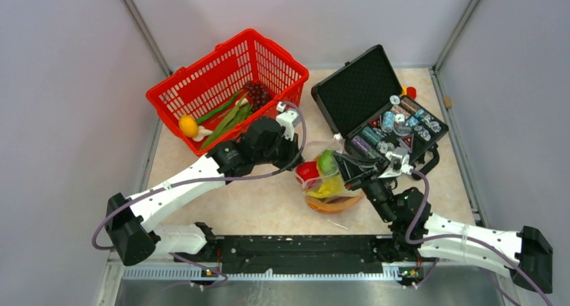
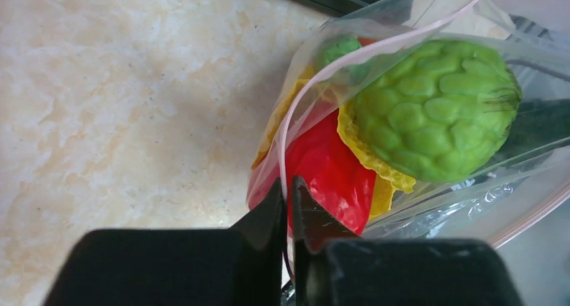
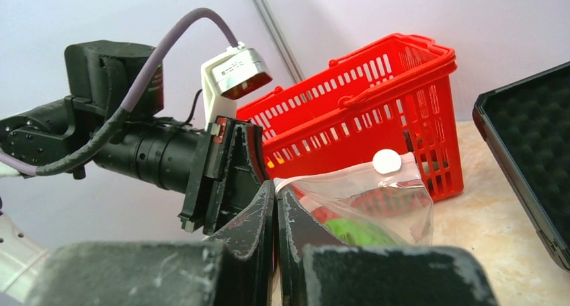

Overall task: Place the food in the zip-top bag and seal the zipper
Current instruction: Zip the zipper food storage bag at the center of the board.

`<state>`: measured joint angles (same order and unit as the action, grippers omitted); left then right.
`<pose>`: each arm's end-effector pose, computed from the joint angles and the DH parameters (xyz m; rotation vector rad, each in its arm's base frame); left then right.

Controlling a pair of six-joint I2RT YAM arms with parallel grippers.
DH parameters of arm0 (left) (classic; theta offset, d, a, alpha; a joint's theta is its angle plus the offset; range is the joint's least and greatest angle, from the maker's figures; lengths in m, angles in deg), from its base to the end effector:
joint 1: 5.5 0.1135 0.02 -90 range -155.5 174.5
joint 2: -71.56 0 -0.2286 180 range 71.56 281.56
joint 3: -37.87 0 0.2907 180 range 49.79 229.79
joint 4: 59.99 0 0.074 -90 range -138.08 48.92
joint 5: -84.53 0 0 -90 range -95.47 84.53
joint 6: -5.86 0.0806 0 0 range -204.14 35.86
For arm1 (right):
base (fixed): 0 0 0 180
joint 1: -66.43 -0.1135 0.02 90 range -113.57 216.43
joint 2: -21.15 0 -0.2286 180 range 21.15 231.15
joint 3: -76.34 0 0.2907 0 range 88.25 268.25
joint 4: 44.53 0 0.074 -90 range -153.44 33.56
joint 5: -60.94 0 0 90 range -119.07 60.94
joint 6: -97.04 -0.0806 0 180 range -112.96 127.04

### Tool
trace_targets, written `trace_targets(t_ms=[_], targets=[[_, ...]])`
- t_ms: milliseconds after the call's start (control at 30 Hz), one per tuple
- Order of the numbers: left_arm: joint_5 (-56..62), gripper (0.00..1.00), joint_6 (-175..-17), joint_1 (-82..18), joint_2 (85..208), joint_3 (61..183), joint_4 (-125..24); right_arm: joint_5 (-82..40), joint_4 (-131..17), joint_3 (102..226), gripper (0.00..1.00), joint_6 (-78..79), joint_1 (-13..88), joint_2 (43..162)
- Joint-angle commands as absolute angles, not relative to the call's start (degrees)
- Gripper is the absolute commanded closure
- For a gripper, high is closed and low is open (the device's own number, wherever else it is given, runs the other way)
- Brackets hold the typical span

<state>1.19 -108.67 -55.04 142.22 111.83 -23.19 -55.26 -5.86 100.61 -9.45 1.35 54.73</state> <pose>0.2284 -0.2822 0.2609 0.5637 2.2123 -0.8445 0.1351 0.2062 0.2647 -0.0532 1.1724 1.0259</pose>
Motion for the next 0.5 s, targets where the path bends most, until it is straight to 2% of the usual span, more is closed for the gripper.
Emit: trace_targets(t_ms=[0,67,100,167,200,233,367,467], targets=[[5.5,1.0,-105.1,-55.1,143.4,115.9,-22.5,-51.0,-1.6,103.4,1.0,-8.5,1.6,54.6],[6.6,1.0,-103.7,-55.1,143.7,117.1,-21.9,-49.8,-2.6,103.8,0.98,-7.9,1.5,54.5],[7.0,1.0,-102.9,-55.1,143.7,117.7,-21.9,-48.7,-3.8,104.3,0.93,-7.4,1.6,54.5],[8.0,1.0,-100.7,-55.1,143.4,119.0,-22.2,-46.0,-8.9,106.4,0.8,-6.2,1.6,53.9],[8.1,1.0,-99.7,-55.1,143.2,119.8,-22.3,-44.8,-13.1,108.1,0.66,-5.8,1.6,53.5],[8.3,1.0,-98.7,-55.1,143.1,120.8,-22.3,-43.8,-17.4,109.8,0.6,-5.5,1.6,53.1],[8.3,1.0,-93.7,-54.8,143.1,124.8,-21.5,-43.6,-30.6,116.0,0.37,-4.4,1.6,50.7],[6.8,1.0,-90.5,-54.4,143.8,128.9,-18.2,-43.6,-38.9,119.7,0.29,-3.0,1.6,47.5]])
